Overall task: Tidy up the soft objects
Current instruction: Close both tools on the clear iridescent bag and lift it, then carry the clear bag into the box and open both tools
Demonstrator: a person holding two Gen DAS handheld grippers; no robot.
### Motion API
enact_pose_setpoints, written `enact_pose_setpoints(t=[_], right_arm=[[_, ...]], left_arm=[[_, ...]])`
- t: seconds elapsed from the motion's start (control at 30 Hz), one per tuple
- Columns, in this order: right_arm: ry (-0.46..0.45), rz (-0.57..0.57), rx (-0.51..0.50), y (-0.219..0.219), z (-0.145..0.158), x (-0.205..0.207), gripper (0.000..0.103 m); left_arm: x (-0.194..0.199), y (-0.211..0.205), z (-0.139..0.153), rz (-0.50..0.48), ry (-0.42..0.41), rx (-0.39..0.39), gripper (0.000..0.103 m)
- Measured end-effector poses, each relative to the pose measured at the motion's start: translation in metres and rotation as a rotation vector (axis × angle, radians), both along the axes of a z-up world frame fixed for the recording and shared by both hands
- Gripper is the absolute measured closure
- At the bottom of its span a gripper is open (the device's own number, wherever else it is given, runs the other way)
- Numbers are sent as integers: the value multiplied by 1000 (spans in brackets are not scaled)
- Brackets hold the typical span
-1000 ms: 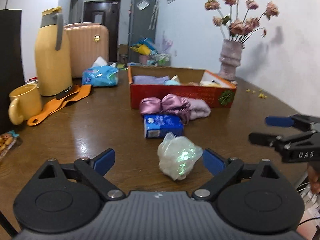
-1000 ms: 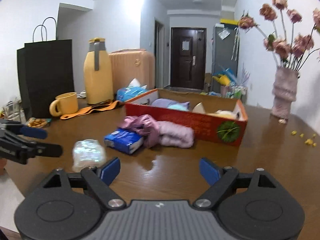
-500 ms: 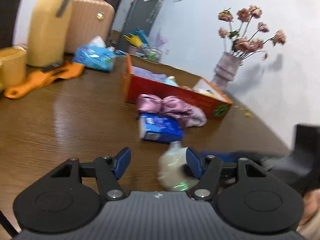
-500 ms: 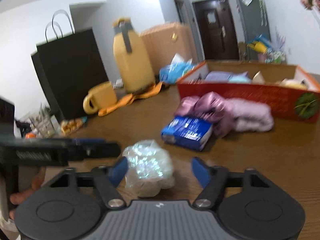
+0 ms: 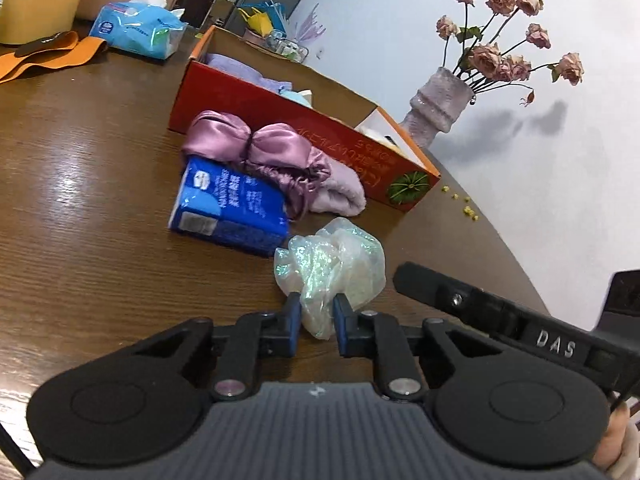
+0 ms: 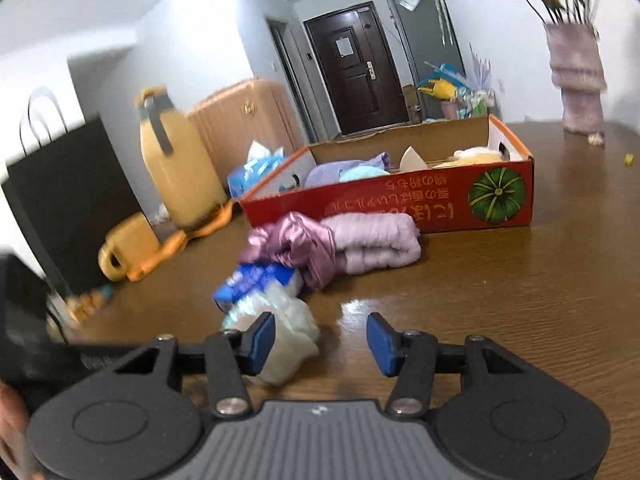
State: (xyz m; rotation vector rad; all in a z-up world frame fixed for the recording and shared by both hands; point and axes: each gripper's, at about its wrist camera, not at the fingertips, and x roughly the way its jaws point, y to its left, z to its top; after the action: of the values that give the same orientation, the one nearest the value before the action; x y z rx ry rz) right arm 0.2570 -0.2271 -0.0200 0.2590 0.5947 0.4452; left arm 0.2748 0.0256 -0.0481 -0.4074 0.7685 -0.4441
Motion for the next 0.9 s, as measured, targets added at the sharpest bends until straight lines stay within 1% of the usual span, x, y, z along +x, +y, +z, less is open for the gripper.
enact_pose_setpoints(t=[0.1, 0.17, 0.2, 0.23, 0.27, 0.3, 0.33, 0.4, 0.43, 0.47, 0.57, 0.67, 0.7, 0.77, 0.8, 0.87, 0.9], right_arm=[[-6, 36, 0, 7, -2, 10, 52], [-12, 55, 21, 16, -4, 19, 56], [-2, 69, 37, 18, -5, 24, 64], [18, 87, 53, 21, -7, 30, 75], [26, 104, 64, 23, -8, 32, 80], [30, 110, 77, 25, -10, 33, 88], [34, 105, 91, 24, -10, 32, 93], [49, 100, 116, 22, -11, 32, 95], [54, 98, 129, 20, -12, 31, 97], [59, 96, 140, 17, -12, 30, 98], [41, 83, 142, 12, -5, 20, 99], [-8, 63, 150, 5, 9, 17, 100], [-34, 55, 148, 1, 18, 20, 100], [-82, 47, 127, -5, 37, 33, 100], [-108, 43, 113, -11, 50, 47, 100], [-154, 27, 82, -21, 72, 78, 100], [-164, 21, 70, -26, 81, 99, 100]], left_arm=[[-1, 1, 4, 2, -18, 10, 85], [-2, 2, 6, 6, -22, 17, 84], [-2, 3, 6, 12, -25, 16, 84], [-2, 5, 8, 24, -30, 14, 80], [-1, 7, 8, 40, -36, 8, 79], [1, 10, 9, 45, -39, 5, 79], [1, 11, 10, 49, -40, 4, 79], [3, 12, 12, 49, -43, 13, 84], [4, 11, 12, 39, -40, 15, 90], [4, 10, 13, 23, -39, 8, 93], [0, 3, 19, -6, -72, 17, 96], [3, -4, 33, -39, -110, 8, 97], [7, -8, 40, -54, -124, 6, 97], [27, -19, 62, -83, -177, 24, 97], [39, -25, 73, -95, -197, 30, 97], [78, -40, 95, -135, -225, 42, 98], [98, -48, 104, -139, -232, 56, 98]])
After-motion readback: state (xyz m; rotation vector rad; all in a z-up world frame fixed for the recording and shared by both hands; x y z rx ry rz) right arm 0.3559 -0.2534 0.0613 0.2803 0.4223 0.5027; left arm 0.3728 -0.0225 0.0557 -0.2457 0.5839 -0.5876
